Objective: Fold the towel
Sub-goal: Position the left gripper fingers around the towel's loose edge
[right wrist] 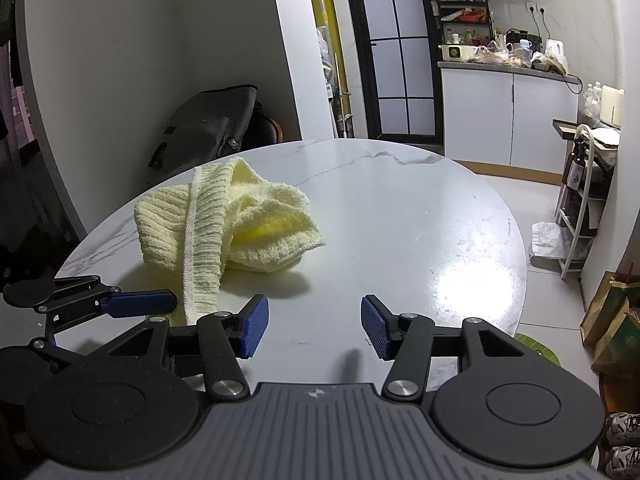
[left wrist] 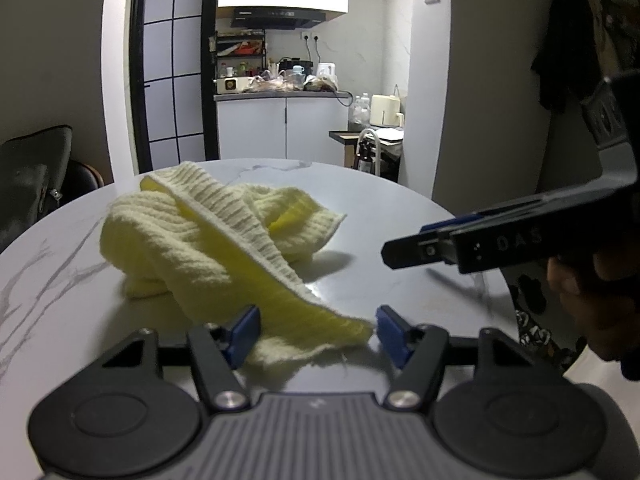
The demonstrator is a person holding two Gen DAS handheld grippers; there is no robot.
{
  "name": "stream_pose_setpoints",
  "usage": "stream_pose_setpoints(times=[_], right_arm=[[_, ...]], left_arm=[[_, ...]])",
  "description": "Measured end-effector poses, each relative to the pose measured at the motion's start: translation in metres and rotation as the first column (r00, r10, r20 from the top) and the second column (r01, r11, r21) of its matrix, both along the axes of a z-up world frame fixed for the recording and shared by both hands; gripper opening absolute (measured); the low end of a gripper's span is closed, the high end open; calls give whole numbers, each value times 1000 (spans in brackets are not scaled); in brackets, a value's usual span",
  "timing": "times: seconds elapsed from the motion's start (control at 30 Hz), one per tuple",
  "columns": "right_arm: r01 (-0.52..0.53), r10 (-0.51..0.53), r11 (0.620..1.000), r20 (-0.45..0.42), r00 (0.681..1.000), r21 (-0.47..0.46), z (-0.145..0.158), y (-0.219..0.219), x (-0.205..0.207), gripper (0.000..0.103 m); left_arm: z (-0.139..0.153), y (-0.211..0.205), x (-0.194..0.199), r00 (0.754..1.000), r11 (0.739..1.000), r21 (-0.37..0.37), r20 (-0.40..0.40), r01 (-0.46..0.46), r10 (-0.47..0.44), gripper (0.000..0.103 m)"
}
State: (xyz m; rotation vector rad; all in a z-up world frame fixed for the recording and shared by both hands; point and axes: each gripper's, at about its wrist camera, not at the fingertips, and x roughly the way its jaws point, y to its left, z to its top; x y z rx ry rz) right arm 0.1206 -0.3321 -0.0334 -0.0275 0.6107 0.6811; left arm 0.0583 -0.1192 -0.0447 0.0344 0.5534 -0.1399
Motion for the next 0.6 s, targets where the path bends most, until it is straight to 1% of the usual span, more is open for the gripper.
stream_pose_setpoints(times=[0.03, 0.17, 0.23, 0.3, 0.43, 0.47, 0.53, 0.6], right_arm=[[0, 0, 1000, -2, 1000, -3, 0, 1, 1, 57], [-8, 8, 1000, 0, 1000, -10, 2, 2, 3, 57], [-10, 10, 1000, 5, 1000, -11, 3, 3, 4, 57], [-11, 11, 1000, 9, 1000, -3, 4, 3, 6, 57], [-16, 16, 1000, 9, 1000, 3, 5, 5, 8, 57], [-18, 18, 1000, 10, 1000, 2, 5, 6, 9, 57], [-22, 22, 1000, 10, 1000, 1, 4, 7, 10, 57], [-23, 23, 1000, 10, 1000, 0, 4, 8, 10, 57]], left_arm=[[0, 0, 0, 1000, 1000, 4, 1, -2, 2, 61], [0, -1, 0, 1000, 1000, 11, 4, -8, 8, 57], [0, -1, 0, 1000, 1000, 18, 7, -11, 11, 51], [0, -1, -1, 1000, 1000, 18, 8, -11, 11, 47], [3, 0, -4, 1000, 1000, -2, 2, -14, 14, 48], [5, 0, -5, 1000, 1000, -6, 3, -15, 15, 51], [8, -2, -7, 1000, 1000, -4, 13, -13, 13, 59], [7, -4, -8, 1000, 1000, 3, 12, -6, 6, 59]])
